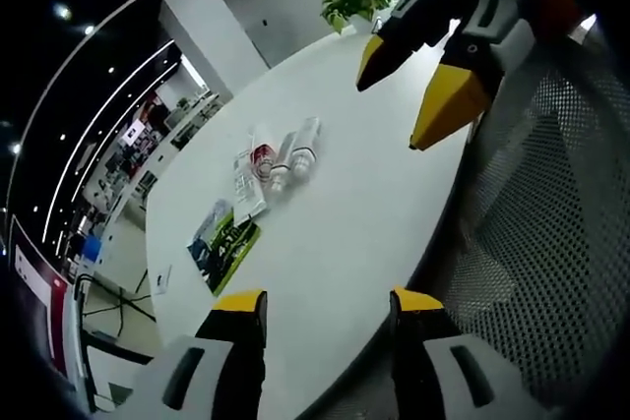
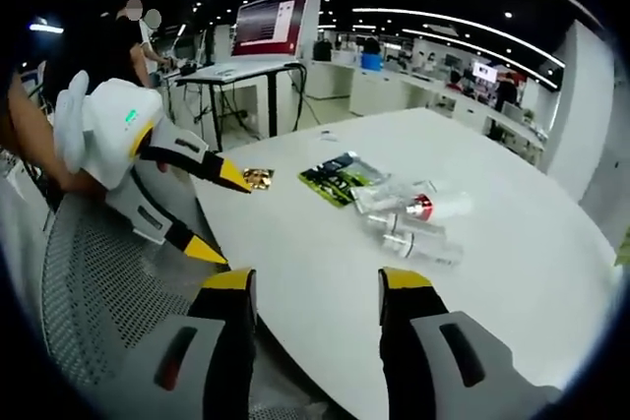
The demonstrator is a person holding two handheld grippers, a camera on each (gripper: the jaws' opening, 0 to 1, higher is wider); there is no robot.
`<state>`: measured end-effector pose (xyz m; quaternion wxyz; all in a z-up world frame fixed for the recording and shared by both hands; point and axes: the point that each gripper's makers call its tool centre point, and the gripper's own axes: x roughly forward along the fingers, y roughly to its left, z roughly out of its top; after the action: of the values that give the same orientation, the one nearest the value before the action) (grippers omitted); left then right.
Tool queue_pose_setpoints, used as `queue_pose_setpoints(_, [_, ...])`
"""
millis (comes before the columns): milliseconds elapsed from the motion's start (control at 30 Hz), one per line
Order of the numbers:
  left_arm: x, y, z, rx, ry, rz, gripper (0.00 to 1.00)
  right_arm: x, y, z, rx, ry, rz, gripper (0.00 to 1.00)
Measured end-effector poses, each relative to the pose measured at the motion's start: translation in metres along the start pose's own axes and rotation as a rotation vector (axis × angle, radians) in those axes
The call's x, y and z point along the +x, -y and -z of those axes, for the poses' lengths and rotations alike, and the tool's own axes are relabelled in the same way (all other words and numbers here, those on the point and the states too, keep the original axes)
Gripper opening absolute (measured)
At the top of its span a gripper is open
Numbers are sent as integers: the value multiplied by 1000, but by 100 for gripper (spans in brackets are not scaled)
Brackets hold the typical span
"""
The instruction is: Arrange the skincare products in the storage area until every visible bottle or jar stands upright without overlapping.
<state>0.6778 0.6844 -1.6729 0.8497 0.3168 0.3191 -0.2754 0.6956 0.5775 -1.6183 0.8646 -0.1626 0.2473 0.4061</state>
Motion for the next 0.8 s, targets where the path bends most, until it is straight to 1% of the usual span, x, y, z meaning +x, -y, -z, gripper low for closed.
queue_pose_setpoints(100, [1, 0, 0, -3, 2, 3, 52, 1, -1, 0, 10, 1, -10, 47])
queue_pose_setpoints(200, [1, 3, -3, -15, 24, 21, 52, 2, 0, 1, 27, -6, -11, 47])
queue_pose_setpoints(300, [2, 5, -2, -25, 23, 33, 52, 3, -2, 2, 31, -12, -20, 47])
queue_pose_setpoints(500, [3, 5, -2, -30, 21, 38, 52, 1, 1, -2, 33, 10, -8, 47])
queue_pose_setpoints(633, [3, 0, -4, -44, 36, 13, 53, -1, 8, -5, 46, 30, 21, 47])
queue_pose_setpoints(733, [1, -3, -10, -49, 66, 1, 53, -5, 13, -11, 45, 66, 50, 47])
queue_pose_setpoints(800, [-2, -7, -14, -67, 91, -12, 53, -7, 14, -13, 46, 80, 53, 47])
